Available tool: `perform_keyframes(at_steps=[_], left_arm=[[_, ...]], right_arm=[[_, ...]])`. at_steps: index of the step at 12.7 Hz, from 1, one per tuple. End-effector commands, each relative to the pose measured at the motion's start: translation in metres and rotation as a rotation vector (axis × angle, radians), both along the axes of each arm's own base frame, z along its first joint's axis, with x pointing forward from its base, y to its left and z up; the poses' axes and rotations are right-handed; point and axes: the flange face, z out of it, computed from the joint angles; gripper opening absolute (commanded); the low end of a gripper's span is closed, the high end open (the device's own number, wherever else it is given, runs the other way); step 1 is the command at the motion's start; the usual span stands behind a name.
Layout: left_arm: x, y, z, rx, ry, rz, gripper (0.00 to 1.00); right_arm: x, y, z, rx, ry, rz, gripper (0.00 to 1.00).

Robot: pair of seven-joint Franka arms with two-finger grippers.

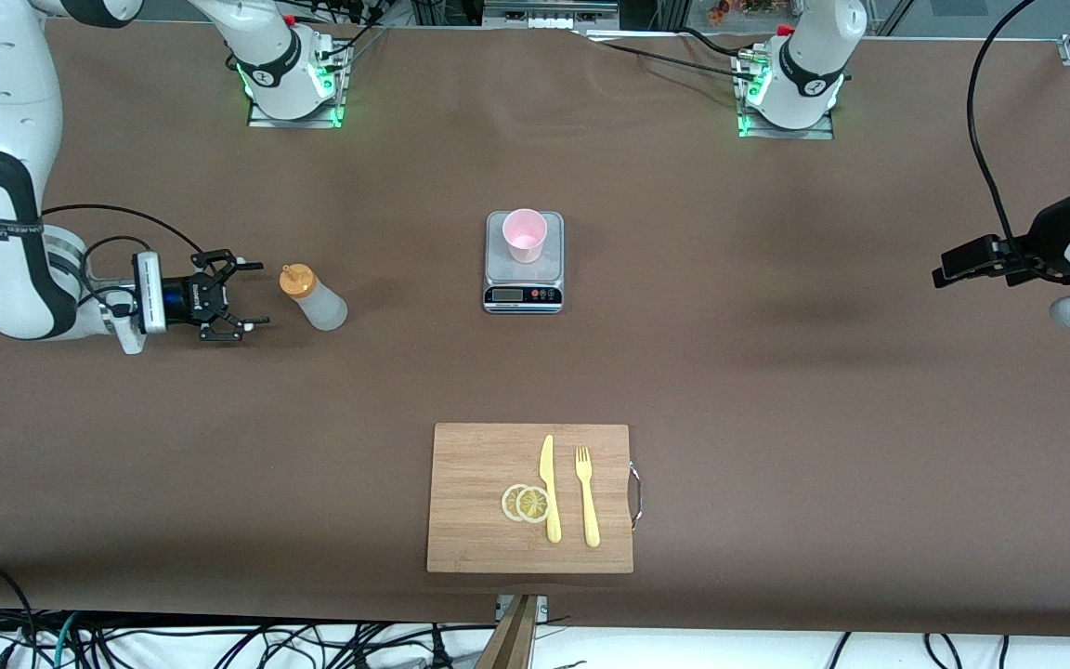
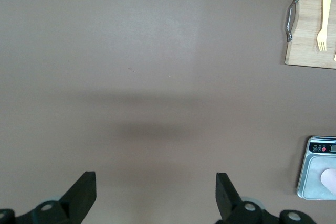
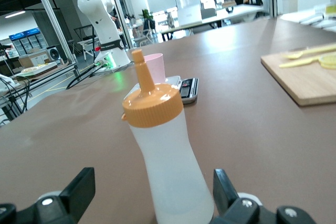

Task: Add sauce to pink cup with both arms
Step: 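Reach the right gripper to the white sauce bottle and grasp it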

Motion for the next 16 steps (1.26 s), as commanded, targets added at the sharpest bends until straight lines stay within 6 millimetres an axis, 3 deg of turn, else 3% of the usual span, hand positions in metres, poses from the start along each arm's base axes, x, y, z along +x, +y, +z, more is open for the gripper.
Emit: perform_keyframes(at_steps=[1,6,10,14,16], left_arm=[[0.003,0.000,0.005,0.026,0.003,-0.024,1.00],[0.003,0.000,0.005,0.026,0.003,-0.024,1.00],[0.003,0.000,0.005,0.026,0.003,-0.024,1.00],[0.003,0.000,0.005,0.026,0.003,-0.025,1.00],[0.005,0.000,0.007,0.026,-0.003,-0.025,1.00]], right_arm=[[0.003,0.018,-0.018,0.091,-0.074,0.008,0.99],[0.005,0.046,-0.035,0.166,-0.111,-0.009,0.99],[0.000,0.055,-0.053,0.180,-0.084,-0.010,0.98],[0.000,0.075,-0.060,0.219,-0.071,-0.027,0.82],[0.000,0.074,-0.060,0.221,-0.076,-0.027,0.54]])
